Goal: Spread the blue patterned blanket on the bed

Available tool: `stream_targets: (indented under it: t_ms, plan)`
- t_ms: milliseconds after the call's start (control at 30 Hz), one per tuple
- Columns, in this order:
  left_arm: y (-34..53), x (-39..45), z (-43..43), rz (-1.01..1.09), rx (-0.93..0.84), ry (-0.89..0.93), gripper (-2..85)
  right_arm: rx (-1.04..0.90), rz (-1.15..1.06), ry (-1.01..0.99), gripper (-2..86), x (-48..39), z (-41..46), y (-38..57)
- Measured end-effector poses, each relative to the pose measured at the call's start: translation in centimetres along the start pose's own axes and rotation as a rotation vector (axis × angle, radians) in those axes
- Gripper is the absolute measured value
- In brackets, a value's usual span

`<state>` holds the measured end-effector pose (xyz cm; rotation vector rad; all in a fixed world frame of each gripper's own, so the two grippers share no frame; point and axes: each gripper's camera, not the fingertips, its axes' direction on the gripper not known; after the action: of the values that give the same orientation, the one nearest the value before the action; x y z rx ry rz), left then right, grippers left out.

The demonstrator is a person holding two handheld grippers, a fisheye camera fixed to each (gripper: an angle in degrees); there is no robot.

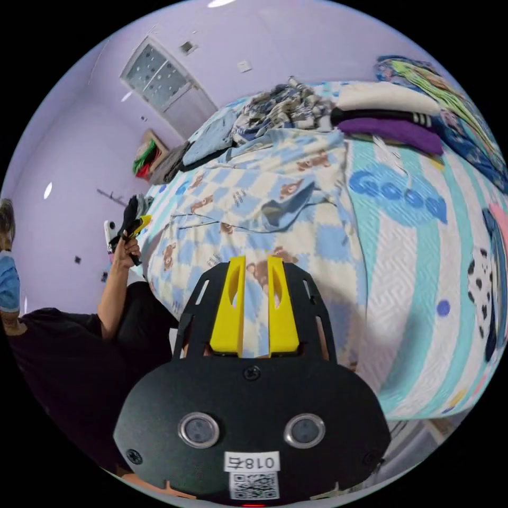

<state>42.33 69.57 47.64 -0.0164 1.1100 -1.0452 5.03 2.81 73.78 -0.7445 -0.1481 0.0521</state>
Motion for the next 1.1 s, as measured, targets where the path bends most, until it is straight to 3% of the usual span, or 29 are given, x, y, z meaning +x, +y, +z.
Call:
stream_targets:
  t_ms: [200,300,400,633,767,900,1100]
  plan:
    - [2.7,7.3,-0.1,-0.068,-0.107,-0.026,-1.0,0.126,-0.087,-0.108,6.8,0.6,2.2,-0.7]
    - [6.4,11.8,-0.9,-0.070,-0.143,-0.163,-0.9,0.088,-0.078,-0.069,6.7,1.8,5.7,-2.7]
    - [10.7,13.6,-3.0,-0.145,-0.140,-0.310,-0.4,-0.028,0.042,0.129,6.3,5.2,7.8,-1.9]
    - [15.1,14.3,-4.7,-0.242,-0.254,-0.474,4.2,0.138,0.131,-0.073,6.3,12.9,0.1,8.8]
    - [14.3,15.5,-2.8,-0.156,-0.380,-0.410,7.1,0.096,0.141,-0.182,7.9,16.5,-3.1,17.5]
    - [13.2,16.0,0.3,-0.123,-0.530,-0.338,10.5,0.090,0.207,-0.155,8.1,18.3,-5.2,24.3]
    - [11.7,18.6,6.3,0.019,-0.691,-0.425,12.4,0.122,0.267,-0.123,7.6,19.0,-7.5,30.5]
